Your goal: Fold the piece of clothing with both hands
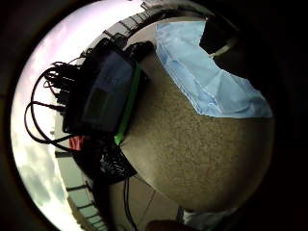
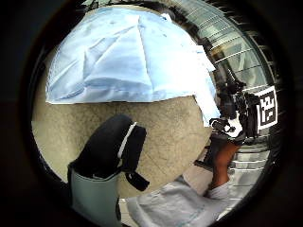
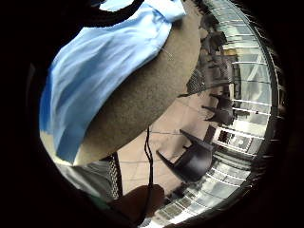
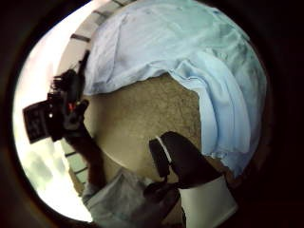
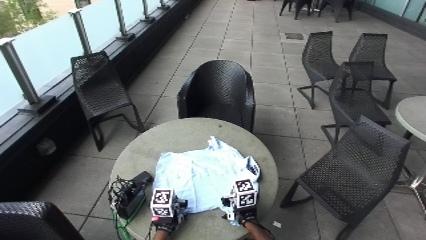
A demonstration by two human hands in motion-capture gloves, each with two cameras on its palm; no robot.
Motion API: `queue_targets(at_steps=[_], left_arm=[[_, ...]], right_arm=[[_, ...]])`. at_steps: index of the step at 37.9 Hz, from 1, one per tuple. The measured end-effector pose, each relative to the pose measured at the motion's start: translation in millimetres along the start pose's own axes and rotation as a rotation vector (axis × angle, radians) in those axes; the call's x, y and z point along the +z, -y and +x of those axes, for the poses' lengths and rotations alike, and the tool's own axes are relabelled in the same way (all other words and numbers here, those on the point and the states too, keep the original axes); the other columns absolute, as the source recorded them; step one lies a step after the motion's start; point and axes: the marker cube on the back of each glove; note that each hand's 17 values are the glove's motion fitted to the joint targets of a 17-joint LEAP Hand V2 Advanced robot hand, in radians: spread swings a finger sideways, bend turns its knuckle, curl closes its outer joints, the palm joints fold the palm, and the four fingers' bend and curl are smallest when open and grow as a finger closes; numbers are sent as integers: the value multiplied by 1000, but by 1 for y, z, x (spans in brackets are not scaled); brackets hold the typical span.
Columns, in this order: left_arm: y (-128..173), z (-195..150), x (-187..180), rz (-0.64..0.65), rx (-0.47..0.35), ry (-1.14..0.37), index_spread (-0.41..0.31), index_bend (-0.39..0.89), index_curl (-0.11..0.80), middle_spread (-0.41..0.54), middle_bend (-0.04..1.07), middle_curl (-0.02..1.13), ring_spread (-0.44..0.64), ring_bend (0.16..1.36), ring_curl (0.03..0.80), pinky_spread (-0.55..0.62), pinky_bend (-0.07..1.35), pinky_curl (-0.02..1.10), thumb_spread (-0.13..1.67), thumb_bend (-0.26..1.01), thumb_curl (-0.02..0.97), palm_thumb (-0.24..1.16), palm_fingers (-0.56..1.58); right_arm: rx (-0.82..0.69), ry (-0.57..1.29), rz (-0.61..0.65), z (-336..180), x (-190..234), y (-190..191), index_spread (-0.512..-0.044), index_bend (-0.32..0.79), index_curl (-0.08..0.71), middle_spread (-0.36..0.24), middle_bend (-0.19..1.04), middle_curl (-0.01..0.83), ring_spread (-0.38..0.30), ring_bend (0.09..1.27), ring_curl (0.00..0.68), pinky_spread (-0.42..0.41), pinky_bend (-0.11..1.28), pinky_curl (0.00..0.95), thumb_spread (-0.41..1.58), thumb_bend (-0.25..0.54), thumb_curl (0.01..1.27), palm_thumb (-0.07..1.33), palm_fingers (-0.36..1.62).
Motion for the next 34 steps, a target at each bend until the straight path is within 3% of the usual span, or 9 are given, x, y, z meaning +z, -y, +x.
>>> queue_targets(at_steps=[2,5,11,13,16,22,27,31,34], left_arm=[[-11,4,20,-137,18,-64,-23,142,232,32,177,281,160,619,279,268,467,328,1120,7,251,253,396],[-10,3,35,-169,36,-89,-22,145,241,25,181,289,146,617,283,261,463,334,1113,-5,257,264,403],[11,-2,41,93,27,46,-80,253,302,-36,200,309,78,570,275,213,378,320,1193,24,269,350,577],[19,1,33,217,42,117,-132,304,325,-106,226,321,-7,574,276,142,355,317,1230,76,288,448,785],[12,7,22,258,67,173,-176,298,341,-160,221,330,-88,564,274,68,329,312,1244,100,301,516,914],[-24,12,-19,194,112,91,-271,333,387,-257,282,386,-255,572,315,-83,248,330,1245,119,320,609,1183],[-69,16,-86,-116,228,-60,-308,283,399,-314,387,436,-325,601,350,-171,224,350,1254,110,321,634,1282],[-51,14,-128,-199,243,-43,-327,253,407,-348,445,464,-357,636,372,-220,219,362,1259,103,322,652,1322],[-11,7,-136,-165,142,27,-335,249,418,-362,461,475,-373,653,384,-243,213,369,1262,94,322,661,1323]], right_arm=[[10,0,-5,4,8,5,-331,87,196,33,161,247,168,328,201,240,581,324,1083,59,230,441,89],[9,24,10,10,13,11,-321,96,195,32,168,251,161,366,217,229,606,335,1072,60,246,487,98],[-12,67,110,17,22,22,-322,144,208,-32,197,271,29,476,249,152,585,327,1107,132,294,679,327],[-19,58,196,19,23,26,-332,260,252,-95,252,294,-51,486,254,103,513,307,1143,176,311,762,556],[-44,64,310,20,20,30,-335,296,281,-144,285,315,-115,460,254,38,447,292,1171,206,324,830,710],[-114,42,241,25,-5,-5,-320,269,320,-205,320,351,-228,515,294,-100,406,293,1184,235,334,927,1135],[-248,57,-39,27,-72,-51,-308,183,349,-236,399,398,-266,602,356,-192,428,331,1175,214,324,940,1319],[-271,107,-64,25,-126,-22,-306,154,350,-243,440,421,-267,658,387,-244,432,344,1177,201,316,950,1357],[-182,130,14,21,-153,30,-305,151,353,-247,444,429,-267,683,402,-274,446,351,1174,195,314,965,1357]])
